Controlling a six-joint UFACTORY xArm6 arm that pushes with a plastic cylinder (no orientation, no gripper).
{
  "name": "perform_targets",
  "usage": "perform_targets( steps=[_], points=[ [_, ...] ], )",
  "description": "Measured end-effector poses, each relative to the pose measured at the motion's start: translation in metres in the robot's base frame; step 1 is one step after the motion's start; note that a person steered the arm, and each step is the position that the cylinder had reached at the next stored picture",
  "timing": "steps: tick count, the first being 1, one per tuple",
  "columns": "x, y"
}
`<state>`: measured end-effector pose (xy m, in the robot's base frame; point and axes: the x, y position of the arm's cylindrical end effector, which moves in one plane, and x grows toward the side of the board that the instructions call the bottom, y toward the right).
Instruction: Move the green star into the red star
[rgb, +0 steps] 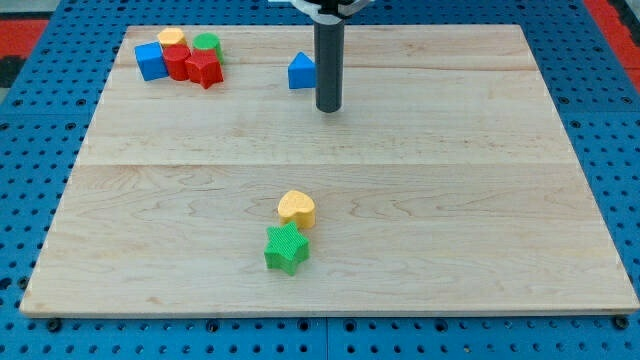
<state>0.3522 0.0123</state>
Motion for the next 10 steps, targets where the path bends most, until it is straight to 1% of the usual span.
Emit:
perform_targets(
  steps=[4, 5, 6, 8, 9, 10],
  points=[
    [0.000, 0.054],
    [0.004, 0.057],
    [0.070, 0.062],
    [0.233, 0.062],
    [0.259, -0.008],
    [0.237, -0.071]
  ],
)
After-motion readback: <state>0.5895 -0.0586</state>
